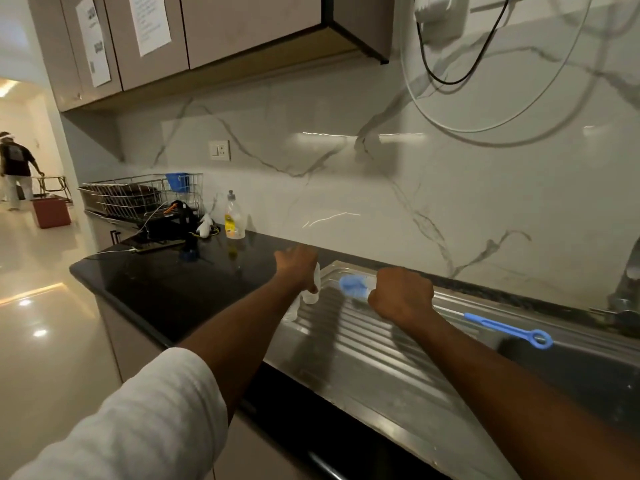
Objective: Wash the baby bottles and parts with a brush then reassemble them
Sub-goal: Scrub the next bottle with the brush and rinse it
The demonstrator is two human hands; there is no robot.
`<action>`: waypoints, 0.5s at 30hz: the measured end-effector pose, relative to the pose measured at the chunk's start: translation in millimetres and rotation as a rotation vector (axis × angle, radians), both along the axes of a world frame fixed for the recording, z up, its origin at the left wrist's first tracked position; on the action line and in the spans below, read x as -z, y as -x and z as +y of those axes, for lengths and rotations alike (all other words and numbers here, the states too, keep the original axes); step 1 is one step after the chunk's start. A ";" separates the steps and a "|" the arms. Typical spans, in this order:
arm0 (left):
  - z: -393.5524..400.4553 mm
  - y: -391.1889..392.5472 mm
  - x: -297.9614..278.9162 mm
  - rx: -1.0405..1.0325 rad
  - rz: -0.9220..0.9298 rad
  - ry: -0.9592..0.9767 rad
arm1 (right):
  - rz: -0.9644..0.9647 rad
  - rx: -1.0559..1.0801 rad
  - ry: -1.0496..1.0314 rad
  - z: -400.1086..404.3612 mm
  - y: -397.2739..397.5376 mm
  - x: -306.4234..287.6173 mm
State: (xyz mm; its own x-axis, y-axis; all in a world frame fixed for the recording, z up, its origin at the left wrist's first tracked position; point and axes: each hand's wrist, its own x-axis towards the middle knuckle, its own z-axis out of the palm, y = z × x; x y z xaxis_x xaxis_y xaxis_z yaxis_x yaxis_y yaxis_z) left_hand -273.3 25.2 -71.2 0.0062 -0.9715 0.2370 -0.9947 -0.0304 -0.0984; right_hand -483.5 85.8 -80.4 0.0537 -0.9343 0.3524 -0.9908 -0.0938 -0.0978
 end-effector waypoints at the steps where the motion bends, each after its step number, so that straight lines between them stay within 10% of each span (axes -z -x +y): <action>1: -1.3 0.8 0.9 -0.006 -0.009 -0.007 | -0.003 0.009 -0.004 -1.2 3.9 0.1; 15: -3.0 -0.5 -6.3 -0.009 0.028 -0.001 | -0.076 -0.023 -0.020 -11.4 25.0 17.5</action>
State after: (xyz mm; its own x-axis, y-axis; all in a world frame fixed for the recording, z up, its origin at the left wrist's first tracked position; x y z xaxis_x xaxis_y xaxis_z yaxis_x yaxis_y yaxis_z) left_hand -272.8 22.2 -64.9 0.0216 -0.9717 0.2354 -0.9967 -0.0393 -0.0706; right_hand -508.5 74.4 -97.9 0.0486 -0.9401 0.3375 -0.9781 -0.1132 -0.1746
